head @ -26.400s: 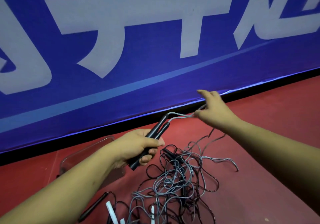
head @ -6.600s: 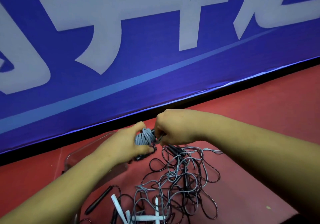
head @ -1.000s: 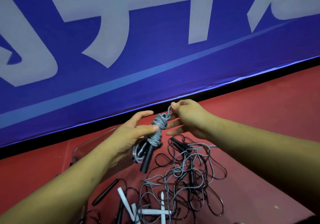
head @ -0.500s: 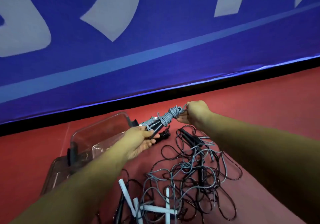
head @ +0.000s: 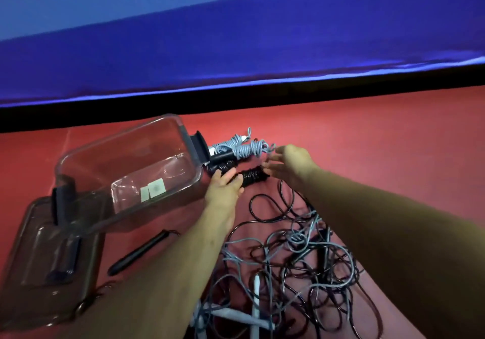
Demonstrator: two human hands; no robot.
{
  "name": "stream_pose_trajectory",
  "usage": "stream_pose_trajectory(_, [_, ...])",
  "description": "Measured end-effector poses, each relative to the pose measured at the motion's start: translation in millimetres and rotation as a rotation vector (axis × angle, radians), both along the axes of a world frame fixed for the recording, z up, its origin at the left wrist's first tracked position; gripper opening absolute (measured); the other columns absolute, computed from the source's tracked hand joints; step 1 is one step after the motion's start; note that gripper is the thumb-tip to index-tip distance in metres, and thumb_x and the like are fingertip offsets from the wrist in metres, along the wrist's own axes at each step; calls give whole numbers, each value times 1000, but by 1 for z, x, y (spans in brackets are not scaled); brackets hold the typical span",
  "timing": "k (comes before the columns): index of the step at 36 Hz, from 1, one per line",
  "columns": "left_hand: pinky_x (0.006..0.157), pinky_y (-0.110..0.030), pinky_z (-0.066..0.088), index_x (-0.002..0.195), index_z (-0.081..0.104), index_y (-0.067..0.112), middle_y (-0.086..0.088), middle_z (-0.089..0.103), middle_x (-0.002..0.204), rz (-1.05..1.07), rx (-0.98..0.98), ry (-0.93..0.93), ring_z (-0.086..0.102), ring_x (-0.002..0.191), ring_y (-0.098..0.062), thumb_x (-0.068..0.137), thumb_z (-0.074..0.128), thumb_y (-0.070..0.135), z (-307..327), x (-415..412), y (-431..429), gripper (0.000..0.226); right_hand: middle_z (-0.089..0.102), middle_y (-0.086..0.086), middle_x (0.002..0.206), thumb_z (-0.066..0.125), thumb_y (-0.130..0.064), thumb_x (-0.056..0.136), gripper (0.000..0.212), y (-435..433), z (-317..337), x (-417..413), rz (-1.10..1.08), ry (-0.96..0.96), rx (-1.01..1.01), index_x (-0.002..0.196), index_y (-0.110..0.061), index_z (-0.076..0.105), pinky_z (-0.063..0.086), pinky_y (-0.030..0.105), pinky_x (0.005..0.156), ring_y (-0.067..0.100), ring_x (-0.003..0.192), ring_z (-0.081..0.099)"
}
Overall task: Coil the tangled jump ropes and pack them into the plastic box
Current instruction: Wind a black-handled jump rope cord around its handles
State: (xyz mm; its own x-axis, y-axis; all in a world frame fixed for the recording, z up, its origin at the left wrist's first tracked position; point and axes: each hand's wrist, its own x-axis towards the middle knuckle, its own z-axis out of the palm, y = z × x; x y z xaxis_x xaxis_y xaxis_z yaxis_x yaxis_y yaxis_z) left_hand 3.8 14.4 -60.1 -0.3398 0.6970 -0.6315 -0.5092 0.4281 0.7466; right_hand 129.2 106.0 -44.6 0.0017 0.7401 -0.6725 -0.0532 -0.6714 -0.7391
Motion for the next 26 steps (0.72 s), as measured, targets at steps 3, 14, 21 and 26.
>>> stream_pose_trajectory(3, [85, -30, 48, 144, 41, 4, -8, 63, 121, -173, -102, 246, 58, 94, -15, 95, 60, 3, -15, -4, 3, 53, 62, 16, 84, 45, -5, 91, 13, -1, -13, 8, 170, -275, 111, 102, -7, 51, 52, 38, 66, 31, 75, 63])
stream_pose_trajectory(14, [96, -34, 49, 121, 60, 18, -5, 60, 123, -953, -108, 913, 60, 108, -22, 91, 66, 23, -46, 3, -16, 31, 48, 21, 132, 59, -21, 89, 47, -22, -44, 82, 713, -1158, 104, 131, -2, 46, 41, 43, 103, 40, 123, 47])
stream_pose_trajectory(21, [118, -39, 25, 154, 26, 36, -12, 28, 149, -1149, -174, 968, 26, 142, -34, 94, 59, 40, -56, 29, -1, 68, 52, 15, 124, 71, -36, 81, 57, -36, -42, 88, 1022, -1127, 163, 130, -16, 49, 47, 44, 99, 35, 115, 53])
stream_pose_trajectory(26, [107, -35, 36, 124, 61, 26, -10, 50, 122, -1054, -175, 1014, 42, 127, -32, 94, 61, 40, -67, 41, -2, 33, 60, 10, 117, 71, -42, 78, 53, -34, -41, 90, 1123, -1072, 154, 125, -21, 61, 51, 40, 95, 31, 107, 60])
